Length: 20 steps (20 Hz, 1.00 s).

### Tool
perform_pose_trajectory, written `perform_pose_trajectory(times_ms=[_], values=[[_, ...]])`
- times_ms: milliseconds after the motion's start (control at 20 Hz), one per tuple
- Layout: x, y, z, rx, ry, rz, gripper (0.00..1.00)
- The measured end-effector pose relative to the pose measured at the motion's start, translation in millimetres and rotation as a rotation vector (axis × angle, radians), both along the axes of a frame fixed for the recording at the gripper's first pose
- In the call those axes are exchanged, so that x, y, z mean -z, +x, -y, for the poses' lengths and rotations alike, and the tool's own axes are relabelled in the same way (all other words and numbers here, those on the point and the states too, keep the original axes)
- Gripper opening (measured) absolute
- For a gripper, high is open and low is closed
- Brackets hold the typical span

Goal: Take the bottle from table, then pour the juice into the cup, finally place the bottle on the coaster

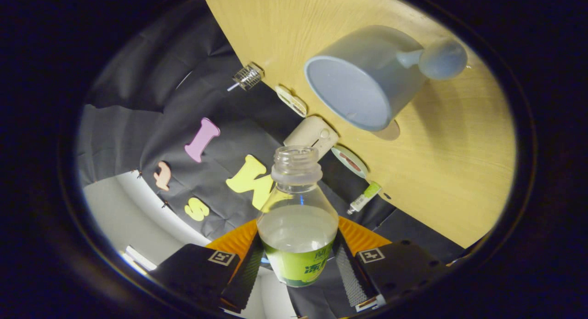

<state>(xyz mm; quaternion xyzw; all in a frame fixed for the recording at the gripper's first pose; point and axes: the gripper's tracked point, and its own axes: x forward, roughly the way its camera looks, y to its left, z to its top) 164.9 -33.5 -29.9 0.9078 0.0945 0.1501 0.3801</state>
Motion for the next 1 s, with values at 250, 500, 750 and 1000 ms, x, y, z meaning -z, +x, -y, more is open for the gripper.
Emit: perform_pose_trajectory(times_ms=[250, 500, 750, 1000], values=[[8, 3, 0, 0.05, -0.169, -0.012, 0.81], [24, -3, -5, 0.071, -0.387, -0.058, 0.81], [20, -4, -6, 0.09, -0.65, -0.046, 0.81], [4, -14, 3, 0.173, -0.831, 0.001, 0.81]])
